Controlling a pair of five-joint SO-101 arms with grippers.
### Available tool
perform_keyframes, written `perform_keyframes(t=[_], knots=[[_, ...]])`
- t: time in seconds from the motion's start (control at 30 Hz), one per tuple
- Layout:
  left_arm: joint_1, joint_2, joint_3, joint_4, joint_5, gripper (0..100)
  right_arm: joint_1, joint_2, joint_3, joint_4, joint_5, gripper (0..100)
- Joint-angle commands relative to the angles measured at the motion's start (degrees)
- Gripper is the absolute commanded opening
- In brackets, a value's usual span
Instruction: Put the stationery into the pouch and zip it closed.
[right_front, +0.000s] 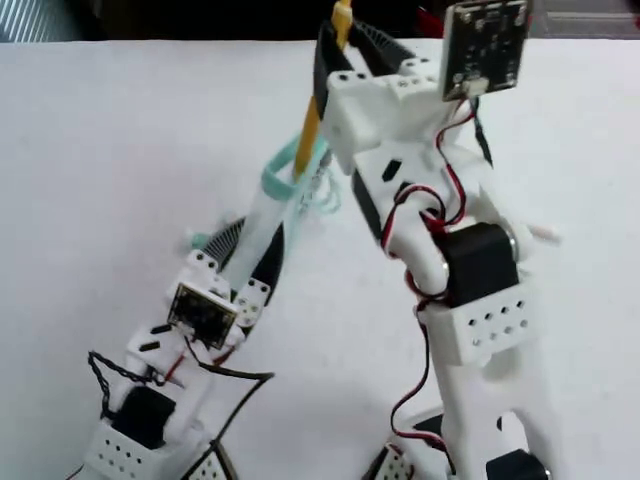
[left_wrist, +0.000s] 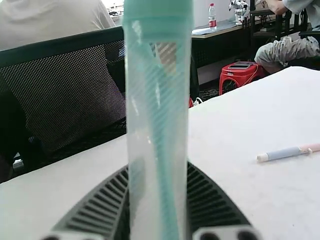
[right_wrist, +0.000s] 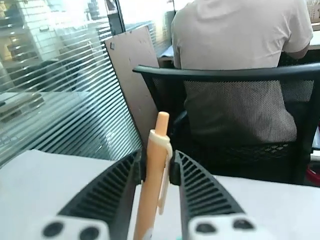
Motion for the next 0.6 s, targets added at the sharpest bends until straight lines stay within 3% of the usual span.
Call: perform_keyframes(t=[0.0,0.27,0.57], knots=[[-0.22,-1.36,-0.62,-0.70,-0.70,7,-2.59,-3.91,2.64,1.10,-0.26,1.9],[-0.22,-1.36,-0.62,-0.53,-0.70,7,-8.84,-11.21,11.78,1.71,0.26,1.9],[-0.31,-1.36,-0.79,-0.18,-0.70,9,-8.40,-13.93,26.37,2.51,3.96,1.9]])
